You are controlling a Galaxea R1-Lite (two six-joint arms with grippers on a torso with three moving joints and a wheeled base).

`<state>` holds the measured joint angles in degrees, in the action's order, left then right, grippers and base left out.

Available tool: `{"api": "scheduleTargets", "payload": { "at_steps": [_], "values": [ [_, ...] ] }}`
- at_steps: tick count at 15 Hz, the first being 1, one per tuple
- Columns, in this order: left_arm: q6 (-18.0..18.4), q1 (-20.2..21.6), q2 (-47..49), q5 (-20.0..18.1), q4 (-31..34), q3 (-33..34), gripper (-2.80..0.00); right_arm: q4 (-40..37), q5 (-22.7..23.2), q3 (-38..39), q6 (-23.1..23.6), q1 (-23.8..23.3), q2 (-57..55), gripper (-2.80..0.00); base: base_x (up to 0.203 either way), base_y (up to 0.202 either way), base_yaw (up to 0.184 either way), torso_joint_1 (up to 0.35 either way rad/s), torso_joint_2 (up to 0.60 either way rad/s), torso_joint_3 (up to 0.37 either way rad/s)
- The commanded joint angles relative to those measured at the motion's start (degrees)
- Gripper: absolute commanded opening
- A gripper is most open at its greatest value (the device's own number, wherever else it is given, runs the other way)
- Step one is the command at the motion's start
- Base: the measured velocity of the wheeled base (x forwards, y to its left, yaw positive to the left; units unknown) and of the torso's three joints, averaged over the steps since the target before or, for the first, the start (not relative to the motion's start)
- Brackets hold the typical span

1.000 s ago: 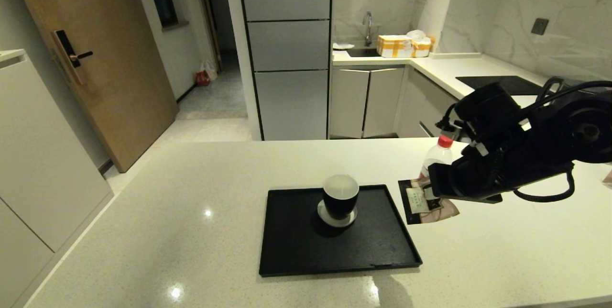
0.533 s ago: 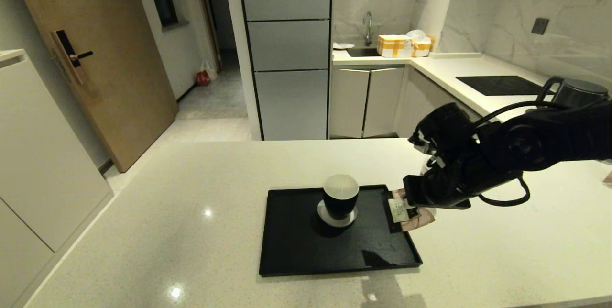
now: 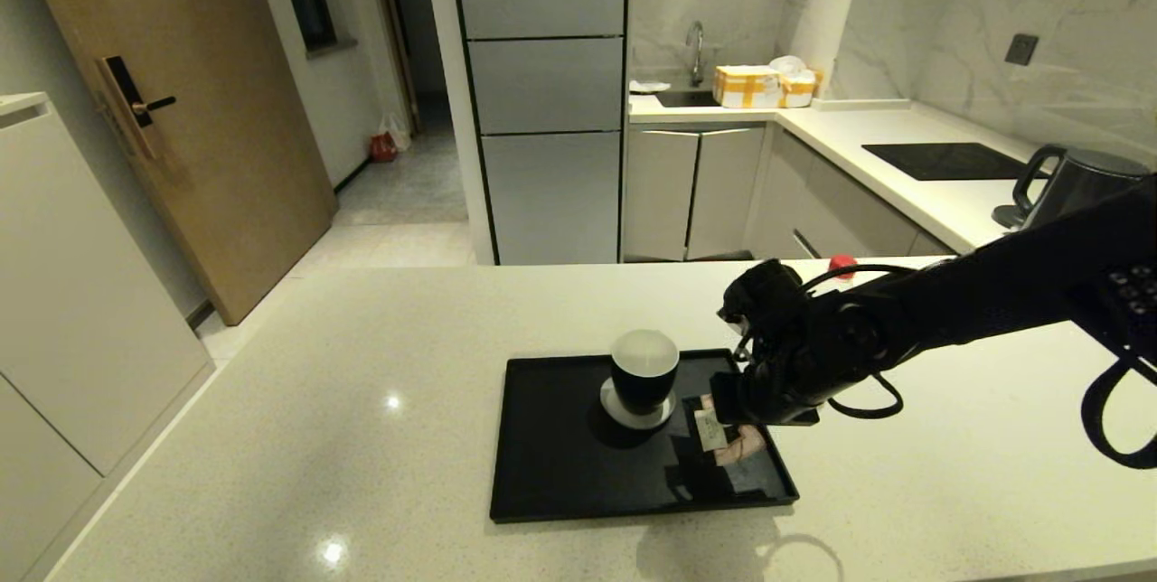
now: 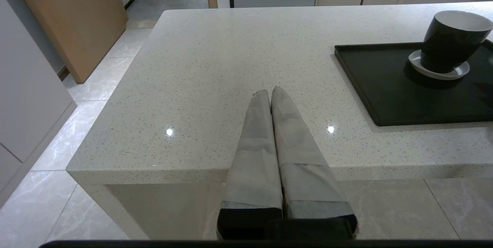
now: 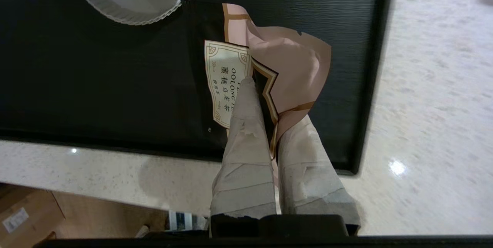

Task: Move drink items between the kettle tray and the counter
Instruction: Return the tea bag to its original position

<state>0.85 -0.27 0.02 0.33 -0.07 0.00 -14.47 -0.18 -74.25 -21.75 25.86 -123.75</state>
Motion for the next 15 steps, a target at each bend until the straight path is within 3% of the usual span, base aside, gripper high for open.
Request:
{"api": "scheduleTargets", "payload": {
  "at_steps": [1, 13, 14, 15],
  "values": [
    [0.03, 0.0, -0.11, 0.02, -0.01, 0.09, -2.8, 0.05, -0.05, -0.36, -0.22, -0.02, -2.99, -2.8, 0.0, 0.0, 0.0, 0.0, 0.0, 0.0],
    [0.03, 0.0, -0.11, 0.02, -0.01, 0.09, -2.8, 0.06, -1.14, -0.72, -0.31, -0.98, -3.6, -2.8, 0.0, 0.0, 0.0, 0.0, 0.0, 0.0],
    [0.03, 0.0, -0.11, 0.02, -0.01, 0.09, -2.8, 0.14, -1.4, -0.65, -0.31, -0.98, -3.52, 0.0, 0.0, 0.0, 0.0, 0.0, 0.0, 0.0],
    [0.03, 0.0, -0.11, 0.02, -0.01, 0.08, -2.8, 0.14, -1.22, -0.81, -0.4, -0.98, -3.37, 0.0, 0.0, 0.0, 0.0, 0.0, 0.0, 0.0]
  ]
}}
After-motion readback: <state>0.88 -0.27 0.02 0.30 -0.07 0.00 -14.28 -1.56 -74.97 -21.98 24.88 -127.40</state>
